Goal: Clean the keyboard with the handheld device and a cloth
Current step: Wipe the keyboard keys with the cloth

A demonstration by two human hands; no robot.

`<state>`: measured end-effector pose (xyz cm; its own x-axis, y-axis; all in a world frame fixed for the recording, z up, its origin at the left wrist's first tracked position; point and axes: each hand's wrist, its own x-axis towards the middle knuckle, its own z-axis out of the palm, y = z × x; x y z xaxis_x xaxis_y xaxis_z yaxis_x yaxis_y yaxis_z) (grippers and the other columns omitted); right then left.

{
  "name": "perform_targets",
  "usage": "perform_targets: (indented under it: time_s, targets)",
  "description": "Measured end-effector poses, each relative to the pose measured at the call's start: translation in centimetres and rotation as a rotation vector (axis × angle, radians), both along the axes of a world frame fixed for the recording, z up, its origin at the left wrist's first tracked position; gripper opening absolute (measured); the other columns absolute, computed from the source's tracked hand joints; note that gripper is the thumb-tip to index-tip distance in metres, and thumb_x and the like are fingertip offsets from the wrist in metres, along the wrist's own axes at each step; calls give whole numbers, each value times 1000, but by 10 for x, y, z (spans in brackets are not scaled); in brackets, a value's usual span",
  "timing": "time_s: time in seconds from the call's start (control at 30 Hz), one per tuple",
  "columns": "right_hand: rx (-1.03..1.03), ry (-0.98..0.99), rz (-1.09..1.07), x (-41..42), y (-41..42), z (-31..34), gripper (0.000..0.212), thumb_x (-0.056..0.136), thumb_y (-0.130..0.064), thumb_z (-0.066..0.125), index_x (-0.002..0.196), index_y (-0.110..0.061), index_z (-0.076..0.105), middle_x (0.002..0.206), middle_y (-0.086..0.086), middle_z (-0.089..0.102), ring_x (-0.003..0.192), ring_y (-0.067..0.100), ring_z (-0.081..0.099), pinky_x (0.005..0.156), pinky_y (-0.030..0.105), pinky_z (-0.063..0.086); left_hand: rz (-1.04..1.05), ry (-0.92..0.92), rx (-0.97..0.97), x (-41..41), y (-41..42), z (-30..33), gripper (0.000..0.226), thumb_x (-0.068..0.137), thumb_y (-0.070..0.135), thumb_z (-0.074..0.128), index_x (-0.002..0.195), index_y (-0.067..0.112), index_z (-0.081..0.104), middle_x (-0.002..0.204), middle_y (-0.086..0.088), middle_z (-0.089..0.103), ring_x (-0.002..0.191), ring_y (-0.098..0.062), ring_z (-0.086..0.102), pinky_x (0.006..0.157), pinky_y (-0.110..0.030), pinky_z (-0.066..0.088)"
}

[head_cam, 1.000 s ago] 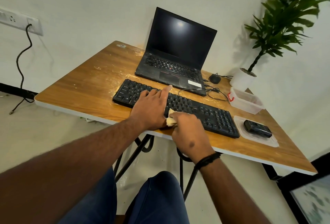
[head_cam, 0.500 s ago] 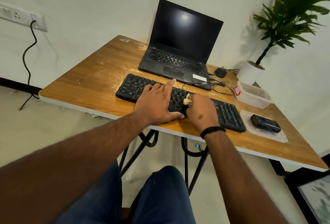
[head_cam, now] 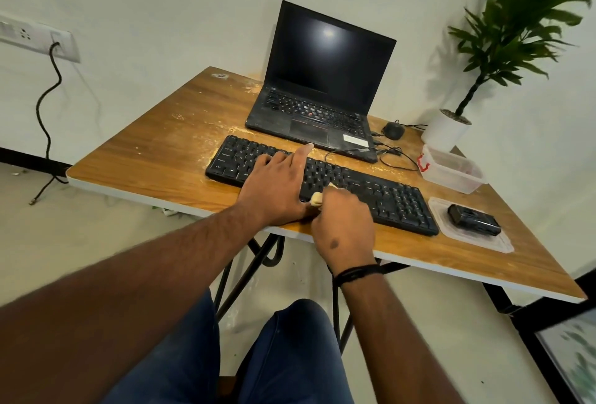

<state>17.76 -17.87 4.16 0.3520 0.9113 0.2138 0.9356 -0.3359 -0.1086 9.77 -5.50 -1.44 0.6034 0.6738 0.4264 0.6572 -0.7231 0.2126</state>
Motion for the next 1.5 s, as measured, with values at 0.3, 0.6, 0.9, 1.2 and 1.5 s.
perform_targets:
  time_s: [0.3,0.6,0.9,1.2,1.5]
  targets:
    - [127,123,5,0,7,11,20,90,-5,50,105,-12,62,96,6,65,90,25,62,80,39,54,-13,-7,-13,-3,0,1,115,67,81,32,159,16,8,139,0,57,124,-22,50,110,-47,34]
    - [193,230,178,-4,2,-8,31,90,0,50,111,-14,67,102,3,67,92,17,61,85,32,53,-50,-18,9,-4,4,-5,108,78,71,49,159,15,7,137,0,57,124,-22,50,109,-47,34]
    - [601,157,-10,115,-11,-50,56,84,14,53,135,-7,57,139,12,56,132,26,49,114,38,37,11,-16,-2,-4,1,0,117,71,93,47,158,21,15,146,-1,53,133,-22,48,115,-48,33]
    - [573,315,-92,120,-14,-56,56,88,7,51,141,-8,50,142,10,53,134,22,45,110,19,23,-122,-21,108,37,-29,4,80,86,79,44,147,28,40,146,0,45,134,-20,41,115,-45,28]
    - [657,429,-25,125,-22,-48,49,83,-7,45,129,-7,61,124,8,66,117,18,58,106,34,45,-211,40,69,85,-41,0,53,95,64,48,140,36,52,150,5,42,141,-19,32,121,-46,19]
